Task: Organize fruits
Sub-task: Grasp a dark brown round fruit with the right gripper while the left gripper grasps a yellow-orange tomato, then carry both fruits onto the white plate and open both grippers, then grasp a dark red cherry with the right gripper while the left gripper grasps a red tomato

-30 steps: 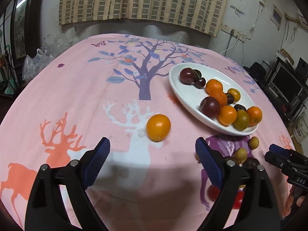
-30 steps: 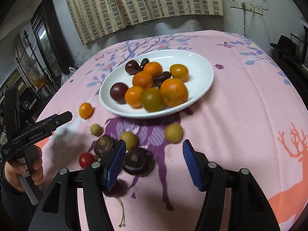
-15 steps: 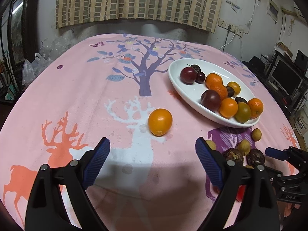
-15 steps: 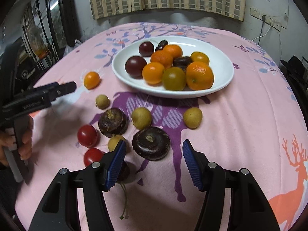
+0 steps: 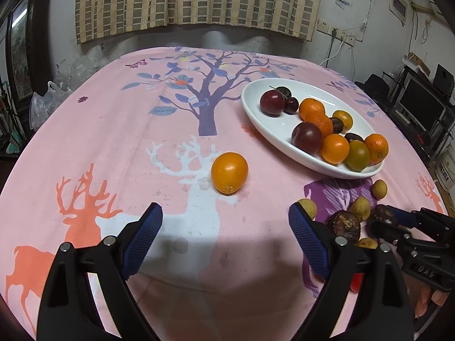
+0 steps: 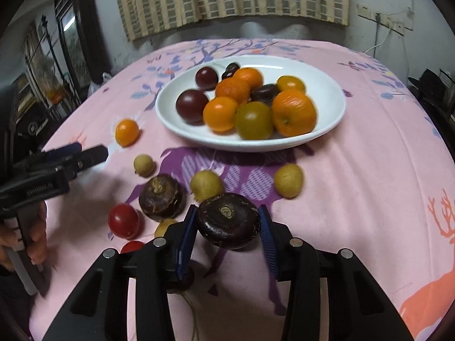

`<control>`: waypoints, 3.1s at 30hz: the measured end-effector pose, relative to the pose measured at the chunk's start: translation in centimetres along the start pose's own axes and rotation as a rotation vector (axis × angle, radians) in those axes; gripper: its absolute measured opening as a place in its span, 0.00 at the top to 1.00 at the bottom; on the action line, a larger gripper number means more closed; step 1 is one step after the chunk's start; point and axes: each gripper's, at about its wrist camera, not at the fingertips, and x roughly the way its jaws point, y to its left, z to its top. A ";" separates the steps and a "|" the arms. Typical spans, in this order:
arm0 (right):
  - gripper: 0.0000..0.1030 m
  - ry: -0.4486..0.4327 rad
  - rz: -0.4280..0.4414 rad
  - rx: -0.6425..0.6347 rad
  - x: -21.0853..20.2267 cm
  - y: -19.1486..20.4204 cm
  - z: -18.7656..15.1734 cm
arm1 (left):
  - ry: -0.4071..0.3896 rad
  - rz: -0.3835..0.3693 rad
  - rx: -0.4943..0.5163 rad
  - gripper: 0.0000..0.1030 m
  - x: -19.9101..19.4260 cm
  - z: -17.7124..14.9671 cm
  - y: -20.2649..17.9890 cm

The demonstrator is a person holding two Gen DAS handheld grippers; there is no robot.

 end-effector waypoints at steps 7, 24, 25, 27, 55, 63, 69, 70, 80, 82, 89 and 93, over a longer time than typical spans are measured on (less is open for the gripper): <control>0.58 -0.005 -0.002 0.051 -0.4 -0.8 0.3 | 0.015 0.030 -0.015 0.15 0.7 -0.1 0.4; 0.58 -0.003 0.011 0.046 -1.2 -1.0 0.4 | 0.090 0.095 0.080 0.61 6.4 3.5 -1.7; 0.58 -0.005 0.012 0.046 -1.3 -1.0 0.4 | 0.090 0.091 0.079 0.66 6.4 3.4 -1.7; 0.58 -0.009 0.013 0.050 -1.4 -1.1 0.5 | 0.092 0.093 0.084 0.66 6.2 3.3 -1.8; 0.54 -0.182 0.111 0.253 3.1 -3.8 10.5 | 0.025 -0.049 0.073 0.66 6.8 11.3 -7.1; 0.37 -0.217 0.132 0.236 1.9 -4.5 10.3 | -0.055 0.006 -0.013 0.19 3.8 10.4 -5.8; 0.34 -0.226 0.080 0.198 0.7 -3.8 9.6 | -0.028 -0.021 -0.069 0.14 1.5 7.6 -3.8; 0.34 -0.225 0.074 0.187 0.4 -3.6 9.3 | -0.032 -0.017 -0.074 0.13 1.1 6.9 -3.4; 0.34 -0.180 0.048 0.077 -2.7 -2.3 4.6 | -0.015 -0.006 -0.089 0.12 -0.5 1.5 -1.3; 0.34 -0.157 0.060 0.057 -3.2 -2.3 3.6 | -0.020 -0.014 -0.083 0.12 -0.8 1.1 -1.2; 0.33 -0.028 0.104 -0.145 -3.7 0.4 -0.6 | -0.065 -0.003 -0.044 0.12 -2.7 0.2 -1.1; 0.34 0.009 0.106 -0.232 -3.7 2.0 -1.4 | -0.006 -0.006 -0.009 0.12 -1.9 -0.8 -1.3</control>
